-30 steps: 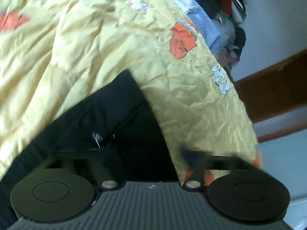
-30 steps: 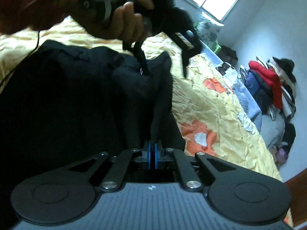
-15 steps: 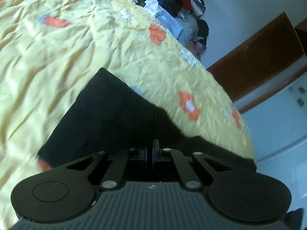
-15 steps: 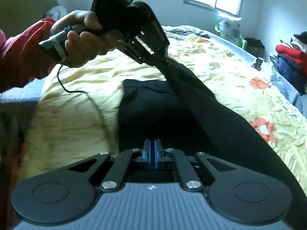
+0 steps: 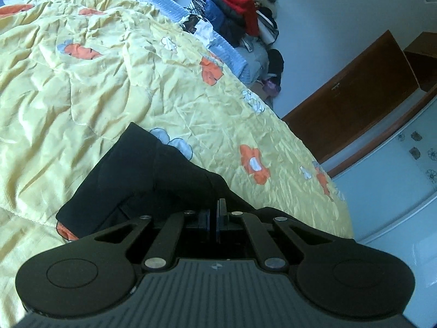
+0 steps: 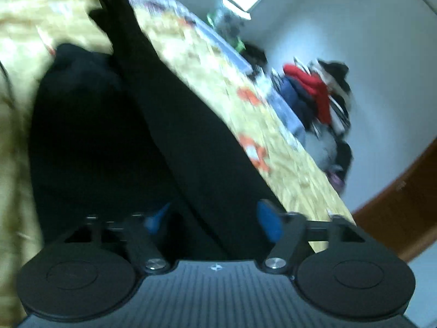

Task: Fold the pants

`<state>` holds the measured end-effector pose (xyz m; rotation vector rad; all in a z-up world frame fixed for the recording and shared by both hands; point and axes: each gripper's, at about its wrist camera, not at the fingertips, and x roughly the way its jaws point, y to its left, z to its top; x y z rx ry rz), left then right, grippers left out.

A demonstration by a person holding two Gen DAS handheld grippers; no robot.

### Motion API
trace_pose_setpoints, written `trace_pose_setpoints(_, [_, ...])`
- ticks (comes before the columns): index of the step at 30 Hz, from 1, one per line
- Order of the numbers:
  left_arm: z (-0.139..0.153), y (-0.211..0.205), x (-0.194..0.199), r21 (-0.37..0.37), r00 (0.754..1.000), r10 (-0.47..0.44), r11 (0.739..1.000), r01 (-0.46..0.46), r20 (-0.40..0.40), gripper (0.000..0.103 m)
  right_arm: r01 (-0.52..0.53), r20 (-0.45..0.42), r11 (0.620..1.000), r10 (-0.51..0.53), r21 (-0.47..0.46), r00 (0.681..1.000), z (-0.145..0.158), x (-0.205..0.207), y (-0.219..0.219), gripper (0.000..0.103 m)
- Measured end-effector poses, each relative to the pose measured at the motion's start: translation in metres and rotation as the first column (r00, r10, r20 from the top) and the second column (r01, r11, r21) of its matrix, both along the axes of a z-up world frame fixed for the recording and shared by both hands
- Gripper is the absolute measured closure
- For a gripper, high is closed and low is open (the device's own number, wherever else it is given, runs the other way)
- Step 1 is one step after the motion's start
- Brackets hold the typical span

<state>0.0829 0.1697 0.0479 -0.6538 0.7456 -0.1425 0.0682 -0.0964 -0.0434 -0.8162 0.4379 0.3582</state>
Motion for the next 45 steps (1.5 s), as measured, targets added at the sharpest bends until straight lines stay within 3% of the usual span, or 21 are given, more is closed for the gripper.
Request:
trace_pose_setpoints(2, [-0.002,0.000,-0.001,0.007,1.000,0.000,1.000,0.000,0.002,0.100,0.052,-0.002,0.999,-0.052,-0.006,0.999,-0.008,0.017,-0.006,0.086])
trace_pose_setpoints(4, [-0.007,0.000,-0.002,0.014,1.000,-0.005,1.000,0.005,-0.021,0.100,0.089,0.014,0.996,-0.089,0.012,0.996,-0.008,0.024,-0.012,0.098])
trace_pose_setpoints(8, [-0.018,0.005,-0.008,0.071,0.998,-0.027,0.997,0.031,-0.063,0.100,0.047,-0.010,0.999,-0.047,0.018,0.999,0.006,-0.011,-0.021,0.099])
trace_pose_setpoints(12, [-0.040,0.010,-0.013,0.087,0.989,-0.045,0.994,0.058,-0.143,0.100,-0.044,-0.158,0.998,0.051,0.044,0.986,0.015,-0.059,-0.030,0.099])
trace_pose_setpoints(15, [-0.056,0.008,-0.013,0.109,0.981,-0.043,0.992,0.065,-0.190,0.100,-0.072,-0.214,0.997,0.078,0.036,0.974,0.004,-0.072,-0.026,0.099])
trace_pose_setpoints(18, [-0.059,0.004,-0.016,0.146,0.983,-0.045,0.987,0.071,-0.179,0.099,-0.066,-0.218,0.998,0.069,0.021,0.973,-0.004,-0.069,-0.022,0.099])
trace_pose_setpoints(25, [-0.060,0.004,-0.019,0.153,0.983,-0.038,0.986,0.066,-0.180,0.096,-0.063,-0.234,0.998,0.067,0.024,0.970,0.000,-0.079,-0.020,0.099])
trace_pose_setpoints(29, [-0.056,-0.003,-0.021,0.203,0.985,-0.035,0.977,0.070,-0.169,0.096,-0.048,-0.237,0.995,0.066,0.084,0.969,-0.001,-0.091,-0.021,0.099])
trace_pose_setpoints(36, [-0.045,-0.011,-0.028,0.234,0.970,-0.085,0.962,0.139,-0.226,0.075,-0.002,-0.272,0.975,0.064,0.221,0.960,0.005,-0.098,-0.043,0.098])
trace_pose_setpoints(39, [-0.027,-0.023,-0.047,0.278,0.964,-0.151,0.938,0.209,-0.218,0.072,0.025,-0.299,0.932,0.090,0.361,0.950,0.030,-0.109,-0.089,0.096])
trace_pose_setpoints(42, [-0.006,-0.047,-0.061,0.311,0.958,-0.240,0.909,0.278,-0.155,0.064,0.215,-0.261,0.859,-0.100,0.464,0.960,0.045,-0.116,-0.160,0.096])
trace_pose_setpoints(43, [0.000,-0.057,-0.062,0.316,0.953,-0.273,0.900,0.300,-0.128,0.062,0.315,-0.265,0.814,-0.206,0.488,0.942,0.045,-0.117,-0.189,0.096])
trace_pose_setpoints(45, [0.007,-0.081,-0.062,0.305,0.935,-0.348,0.885,0.353,-0.073,0.049,0.491,-0.281,0.700,-0.402,0.519,0.871,0.042,-0.121,-0.239,0.096])
